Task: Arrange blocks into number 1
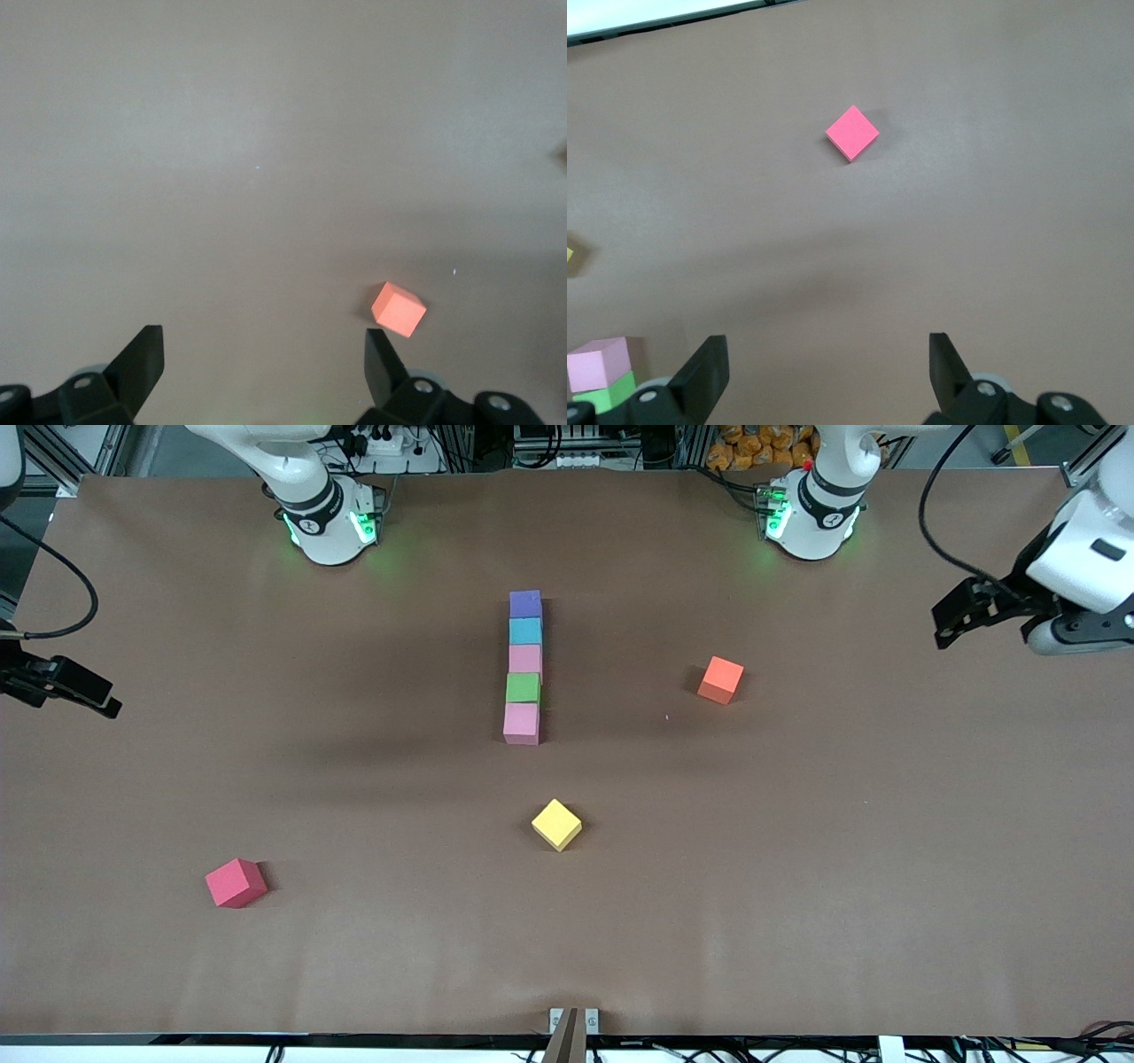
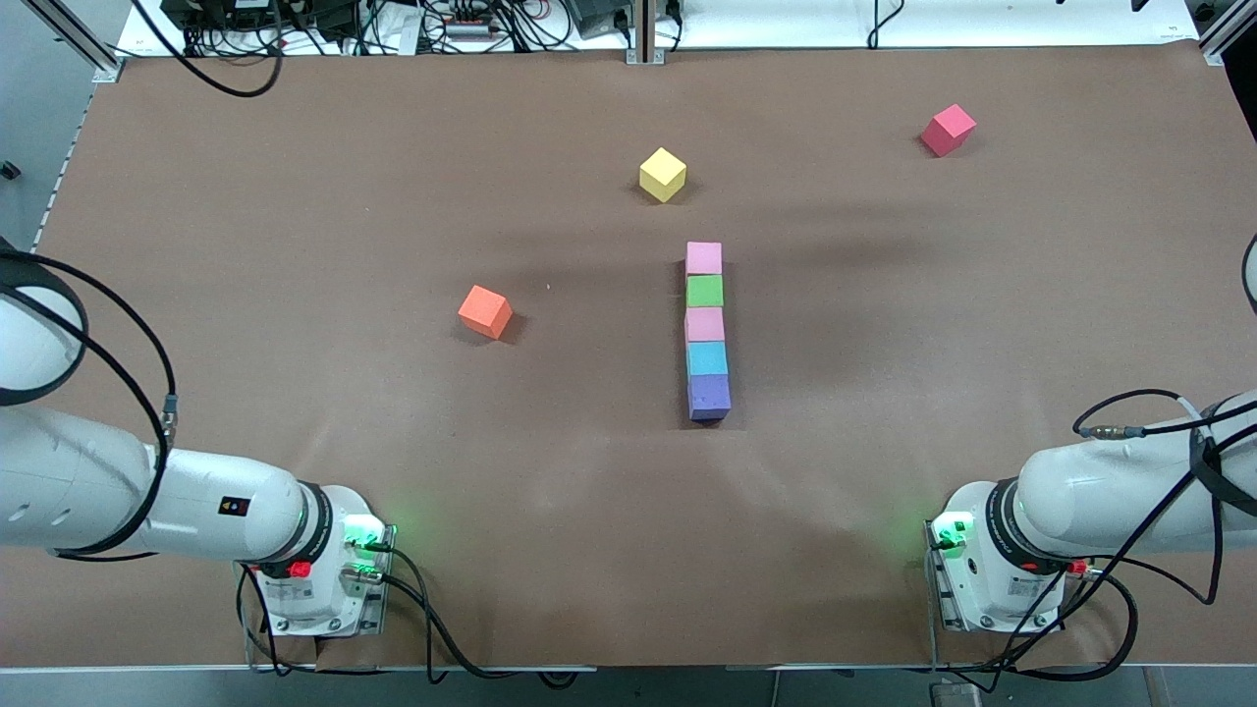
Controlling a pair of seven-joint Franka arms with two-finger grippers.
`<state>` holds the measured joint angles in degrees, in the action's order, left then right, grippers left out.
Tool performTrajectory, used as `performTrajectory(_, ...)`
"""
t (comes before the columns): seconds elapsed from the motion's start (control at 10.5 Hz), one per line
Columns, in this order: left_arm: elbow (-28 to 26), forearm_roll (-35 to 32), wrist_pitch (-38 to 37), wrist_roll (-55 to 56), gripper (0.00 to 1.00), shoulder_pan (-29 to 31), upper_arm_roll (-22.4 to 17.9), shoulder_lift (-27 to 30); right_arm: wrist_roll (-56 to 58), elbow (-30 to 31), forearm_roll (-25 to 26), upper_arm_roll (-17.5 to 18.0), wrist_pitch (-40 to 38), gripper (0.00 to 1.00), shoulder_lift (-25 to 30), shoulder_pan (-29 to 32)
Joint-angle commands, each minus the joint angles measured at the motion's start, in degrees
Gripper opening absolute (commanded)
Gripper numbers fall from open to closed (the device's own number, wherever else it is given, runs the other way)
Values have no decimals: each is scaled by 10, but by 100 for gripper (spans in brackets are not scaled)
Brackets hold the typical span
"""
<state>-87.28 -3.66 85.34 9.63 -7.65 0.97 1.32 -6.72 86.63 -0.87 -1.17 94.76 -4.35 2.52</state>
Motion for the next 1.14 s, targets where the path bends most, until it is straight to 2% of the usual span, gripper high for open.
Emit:
performTrajectory(0.0, 46, 22, -28, -22, 100, 14, 1, -32, -13, -8, -7, 14, -12, 100, 4, 14)
performTrajectory(0.38, 53, 51, -34, -15, 100, 11, 0, -32, -12, -7, -7, 13, -12, 100, 4, 14)
performTrajectory(1.05, 53, 50, -34, -24, 100, 18, 0, -28, -12, -7, -7, 13, -12, 100, 4, 14)
